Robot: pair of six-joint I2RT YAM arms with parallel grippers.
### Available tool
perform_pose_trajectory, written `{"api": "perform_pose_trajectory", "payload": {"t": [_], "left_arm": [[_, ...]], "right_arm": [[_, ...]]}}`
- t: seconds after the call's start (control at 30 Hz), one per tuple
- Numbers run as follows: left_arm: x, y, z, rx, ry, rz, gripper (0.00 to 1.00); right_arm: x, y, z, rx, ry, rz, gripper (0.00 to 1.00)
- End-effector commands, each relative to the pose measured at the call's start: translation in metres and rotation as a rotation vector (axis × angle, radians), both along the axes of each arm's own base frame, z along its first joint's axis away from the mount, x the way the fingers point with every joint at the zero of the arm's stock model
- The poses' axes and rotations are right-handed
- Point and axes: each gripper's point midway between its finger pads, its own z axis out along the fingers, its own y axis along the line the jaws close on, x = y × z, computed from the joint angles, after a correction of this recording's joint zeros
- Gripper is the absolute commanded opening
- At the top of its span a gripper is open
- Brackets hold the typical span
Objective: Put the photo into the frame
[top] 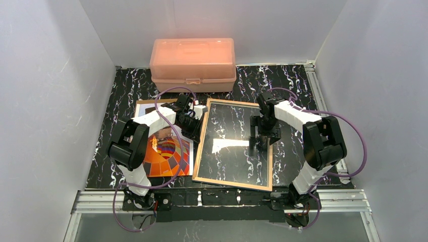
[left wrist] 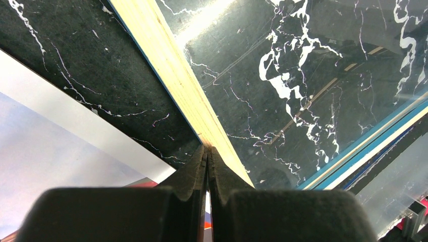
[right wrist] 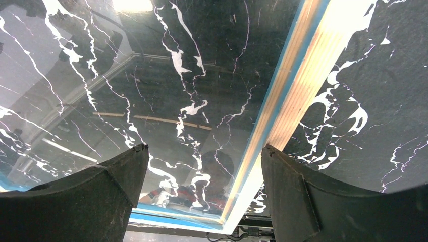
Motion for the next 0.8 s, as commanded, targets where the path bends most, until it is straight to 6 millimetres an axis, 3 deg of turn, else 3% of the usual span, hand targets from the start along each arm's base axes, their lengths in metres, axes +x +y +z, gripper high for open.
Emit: {"api": "perform_pose_trajectory", "payload": {"t": [0.0, 0.27, 0.4, 0.57, 0.77], "left_arm": [[-0.004, 0.024, -0.030, 0.126, 0.016, -0.016, 0.00], [-0.005, 0.024, -0.029, 0.127, 0.013, -0.018, 0.00], [-0.005, 0.025, -0.029, 0.128, 0.016, -0.020, 0.00], [-0.004, 0.025, -0.025, 0.127, 0.003, -0.023, 0.00], [-0.004, 0.025, -0.025, 0.128, 0.005, -0.025, 0.00]], "right_arm": [[0.015, 0.030, 0.002, 0.144, -0.060, 0.010, 0.88], [0.020, 0.039, 0.002, 0.192, -0.081, 0.023, 0.88], [0.027, 0.032, 0.005, 0.150, -0.118, 0.028, 0.87], [0.029, 0.029, 0.020, 0.155, -0.188, 0.022, 0.86], [0.024, 0.043, 0.048, 0.274, -0.256, 0.044, 0.82]]}}
